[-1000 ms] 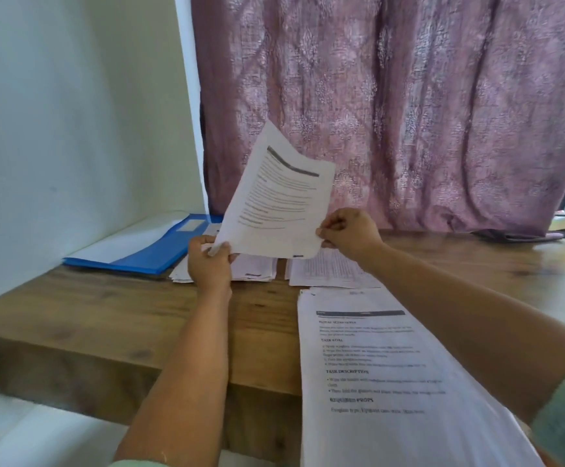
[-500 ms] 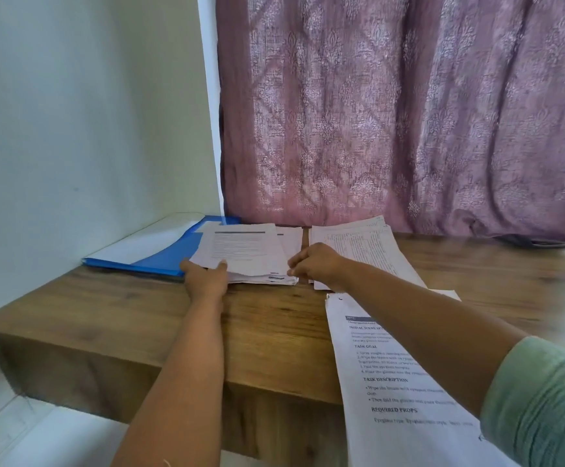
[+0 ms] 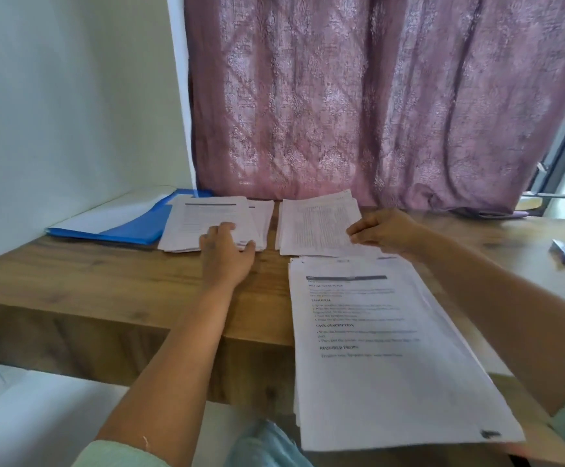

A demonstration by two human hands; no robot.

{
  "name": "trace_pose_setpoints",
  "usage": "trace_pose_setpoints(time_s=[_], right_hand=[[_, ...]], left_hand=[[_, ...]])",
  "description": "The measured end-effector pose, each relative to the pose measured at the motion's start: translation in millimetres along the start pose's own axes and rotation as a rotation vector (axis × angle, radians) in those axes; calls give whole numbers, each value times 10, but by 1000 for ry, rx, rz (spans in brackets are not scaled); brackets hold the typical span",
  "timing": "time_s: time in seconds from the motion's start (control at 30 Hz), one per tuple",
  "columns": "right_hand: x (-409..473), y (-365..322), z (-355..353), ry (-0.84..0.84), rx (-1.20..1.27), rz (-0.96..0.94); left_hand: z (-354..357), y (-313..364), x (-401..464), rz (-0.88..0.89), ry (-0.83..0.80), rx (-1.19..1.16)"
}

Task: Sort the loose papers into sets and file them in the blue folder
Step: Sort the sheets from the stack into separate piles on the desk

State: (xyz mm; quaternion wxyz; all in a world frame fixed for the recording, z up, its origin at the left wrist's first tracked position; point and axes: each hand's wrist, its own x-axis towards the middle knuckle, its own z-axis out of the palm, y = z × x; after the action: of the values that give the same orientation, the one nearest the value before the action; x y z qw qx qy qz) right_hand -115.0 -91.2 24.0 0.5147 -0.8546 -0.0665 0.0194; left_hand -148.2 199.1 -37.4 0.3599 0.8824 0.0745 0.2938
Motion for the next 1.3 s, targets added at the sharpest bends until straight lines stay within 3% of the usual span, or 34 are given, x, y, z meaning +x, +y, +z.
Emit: trace_pose_setpoints(time_s=[0.1,0.2,0.27,0.37,0.63,0.87,1.0,1.07,1.17,1.23,1.3], right_hand=[[-184,388,-391,152,-158,-9],[-369,717,-519,220,-238,157],[-457,871,-469,264,-237,228],[-518,947,-392,366,-272,121],[-573,942,-373,270,-319,11],[-608,911,-379,322,-322,-22],[-683,807,-388,349,-23,-107],[-764,751,-433,168,87,-144],[-909,629,-462,-167,36,-94],[-966,511,-458,-155,-76,-89],[-961,354,-410,-23,-95,-90]], left_hand=[[143,257,-258,13,-154,-123],[266,440,-423,-81,-360,-175],[362,520,-496,-57,-401,-96],[446,592,-534,0,-319,-68],[437,557,-576,226,-41,-51],[408,561,-557,352,164,-33],[377,570,-529,268,196,-134],[350,546,-502,209,207,-213],[222,488,-458,-7,255,-376],[142,440,-429,-194,255,-516],[82,394,-398,-404,186,-754]])
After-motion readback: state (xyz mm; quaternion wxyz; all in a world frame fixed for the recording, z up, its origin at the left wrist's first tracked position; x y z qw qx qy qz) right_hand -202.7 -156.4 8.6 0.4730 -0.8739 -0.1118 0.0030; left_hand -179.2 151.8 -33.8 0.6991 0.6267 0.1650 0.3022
